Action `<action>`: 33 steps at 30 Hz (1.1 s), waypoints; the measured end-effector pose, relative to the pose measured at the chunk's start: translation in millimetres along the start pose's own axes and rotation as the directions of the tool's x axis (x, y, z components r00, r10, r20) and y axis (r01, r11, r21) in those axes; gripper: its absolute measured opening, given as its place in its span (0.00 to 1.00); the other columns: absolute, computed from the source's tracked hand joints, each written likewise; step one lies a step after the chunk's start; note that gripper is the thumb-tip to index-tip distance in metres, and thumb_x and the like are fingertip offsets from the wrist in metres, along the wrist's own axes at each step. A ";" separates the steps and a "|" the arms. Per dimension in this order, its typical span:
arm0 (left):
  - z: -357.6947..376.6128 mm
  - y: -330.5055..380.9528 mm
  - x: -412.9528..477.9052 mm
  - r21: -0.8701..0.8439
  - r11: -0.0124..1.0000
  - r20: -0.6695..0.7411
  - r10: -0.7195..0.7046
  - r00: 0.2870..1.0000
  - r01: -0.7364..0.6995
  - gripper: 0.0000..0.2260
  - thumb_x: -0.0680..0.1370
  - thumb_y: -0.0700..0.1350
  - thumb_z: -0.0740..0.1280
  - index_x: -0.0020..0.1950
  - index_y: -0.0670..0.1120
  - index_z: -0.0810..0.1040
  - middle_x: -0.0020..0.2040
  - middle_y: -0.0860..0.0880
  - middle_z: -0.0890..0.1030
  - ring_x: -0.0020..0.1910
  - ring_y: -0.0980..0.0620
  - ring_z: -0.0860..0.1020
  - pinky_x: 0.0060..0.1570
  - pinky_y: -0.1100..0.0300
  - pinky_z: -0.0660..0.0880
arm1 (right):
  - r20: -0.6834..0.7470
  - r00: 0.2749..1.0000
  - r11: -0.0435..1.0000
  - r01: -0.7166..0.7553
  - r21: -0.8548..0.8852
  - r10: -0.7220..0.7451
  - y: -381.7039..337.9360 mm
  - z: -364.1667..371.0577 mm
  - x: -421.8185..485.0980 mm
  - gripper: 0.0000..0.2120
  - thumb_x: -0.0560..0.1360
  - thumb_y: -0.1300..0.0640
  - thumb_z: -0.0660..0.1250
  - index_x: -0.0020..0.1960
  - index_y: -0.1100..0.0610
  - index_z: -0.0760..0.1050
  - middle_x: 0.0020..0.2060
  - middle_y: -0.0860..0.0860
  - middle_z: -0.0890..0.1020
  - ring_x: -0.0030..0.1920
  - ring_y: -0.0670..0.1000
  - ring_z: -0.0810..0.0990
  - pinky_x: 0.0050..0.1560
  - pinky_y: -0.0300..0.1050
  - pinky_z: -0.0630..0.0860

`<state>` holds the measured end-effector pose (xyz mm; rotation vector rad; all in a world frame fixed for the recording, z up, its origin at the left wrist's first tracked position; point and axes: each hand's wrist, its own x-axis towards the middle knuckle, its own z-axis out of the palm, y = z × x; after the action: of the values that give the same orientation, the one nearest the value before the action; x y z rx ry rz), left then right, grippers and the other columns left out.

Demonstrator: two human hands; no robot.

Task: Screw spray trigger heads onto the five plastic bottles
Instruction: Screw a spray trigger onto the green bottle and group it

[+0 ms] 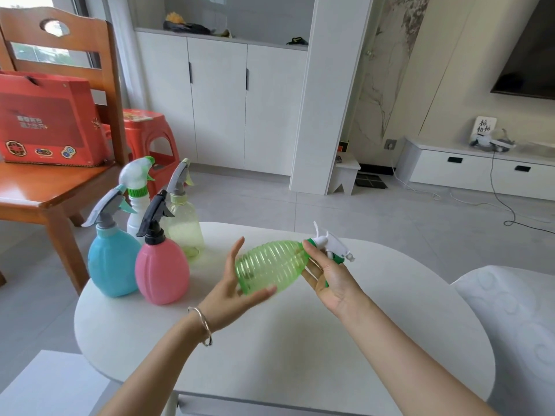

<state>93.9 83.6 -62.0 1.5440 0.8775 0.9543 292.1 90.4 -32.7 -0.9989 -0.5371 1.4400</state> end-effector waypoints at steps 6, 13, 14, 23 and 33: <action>3.1 2.7 7.6 -0.489 0.727 -0.046 -0.573 0.818 0.482 0.25 0.73 0.67 0.56 0.52 0.46 0.76 0.49 0.41 0.81 0.42 0.41 0.82 0.34 0.52 0.82 | 0.100 0.989 0.984 0.124 -0.124 -0.112 6.2 5.8 -3.9 0.11 0.68 0.65 0.72 0.47 0.54 0.79 0.46 0.50 0.84 0.52 0.49 0.82 0.50 0.40 0.78; -9.3 9.1 6.1 -0.597 0.788 -0.082 -0.246 0.966 0.150 0.30 0.65 0.54 0.75 0.63 0.46 0.74 0.63 0.44 0.78 0.57 0.45 0.81 0.46 0.55 0.81 | 0.208 0.967 0.984 0.167 -0.061 -0.151 -15.4 7.6 -4.3 0.16 0.62 0.58 0.74 0.50 0.53 0.79 0.49 0.49 0.84 0.53 0.47 0.81 0.56 0.40 0.76; -13.2 10.6 3.9 -0.581 0.793 -0.023 -0.241 0.970 0.183 0.35 0.61 0.55 0.78 0.64 0.46 0.73 0.64 0.44 0.78 0.58 0.44 0.80 0.47 0.54 0.81 | 0.234 0.959 0.980 0.180 -0.079 -0.157 -18.2 7.1 -5.2 0.16 0.62 0.57 0.74 0.49 0.53 0.79 0.48 0.48 0.84 0.52 0.46 0.82 0.52 0.38 0.78; -7.2 18.0 -6.3 -0.448 0.788 0.419 -0.231 0.878 0.421 0.31 0.62 0.62 0.75 0.59 0.46 0.81 0.55 0.42 0.82 0.53 0.45 0.82 0.55 0.51 0.78 | 0.464 0.883 0.977 0.036 -0.210 0.068 -14.5 8.6 -16.8 0.17 0.64 0.52 0.75 0.52 0.54 0.82 0.51 0.51 0.85 0.55 0.49 0.82 0.57 0.42 0.78; 1.6 27.5 -13.2 -0.232 0.941 0.112 -0.225 0.968 0.245 0.22 0.62 0.59 0.71 0.48 0.45 0.83 0.45 0.46 0.84 0.44 0.50 0.83 0.43 0.59 0.80 | 0.384 0.923 0.956 0.140 -0.260 -0.031 -16.1 16.7 -22.1 0.12 0.64 0.56 0.73 0.47 0.57 0.82 0.47 0.54 0.85 0.51 0.51 0.83 0.50 0.39 0.79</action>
<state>91.3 66.7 -36.7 1.2290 0.8307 0.7859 284.8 75.5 -5.3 -0.9064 -1.0825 1.5103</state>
